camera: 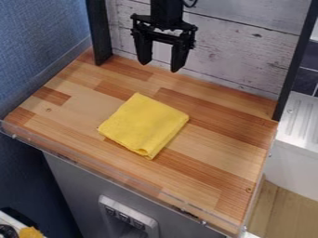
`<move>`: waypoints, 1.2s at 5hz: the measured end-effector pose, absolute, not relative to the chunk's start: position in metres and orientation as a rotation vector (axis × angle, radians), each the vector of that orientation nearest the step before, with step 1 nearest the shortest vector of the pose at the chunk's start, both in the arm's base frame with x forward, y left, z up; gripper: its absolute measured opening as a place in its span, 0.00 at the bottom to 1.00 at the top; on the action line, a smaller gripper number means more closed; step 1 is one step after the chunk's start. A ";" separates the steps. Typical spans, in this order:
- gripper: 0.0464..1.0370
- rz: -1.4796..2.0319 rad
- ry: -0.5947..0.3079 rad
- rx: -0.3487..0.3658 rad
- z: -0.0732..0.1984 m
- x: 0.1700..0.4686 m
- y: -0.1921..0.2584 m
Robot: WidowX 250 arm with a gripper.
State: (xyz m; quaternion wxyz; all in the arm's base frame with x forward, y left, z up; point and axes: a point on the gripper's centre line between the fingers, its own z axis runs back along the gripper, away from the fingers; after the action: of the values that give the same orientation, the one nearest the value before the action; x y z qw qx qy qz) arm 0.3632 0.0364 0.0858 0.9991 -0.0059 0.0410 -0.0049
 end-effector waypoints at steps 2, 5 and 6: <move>0.96 -0.140 0.094 -0.018 0.068 0.346 0.034; 0.89 -0.399 -0.023 0.011 0.069 0.323 0.029; 0.60 -0.477 -0.041 0.009 0.068 0.317 0.028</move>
State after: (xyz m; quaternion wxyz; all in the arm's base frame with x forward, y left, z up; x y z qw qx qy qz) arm 0.3170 0.0279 0.0679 0.9715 0.0042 -0.0204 -0.2362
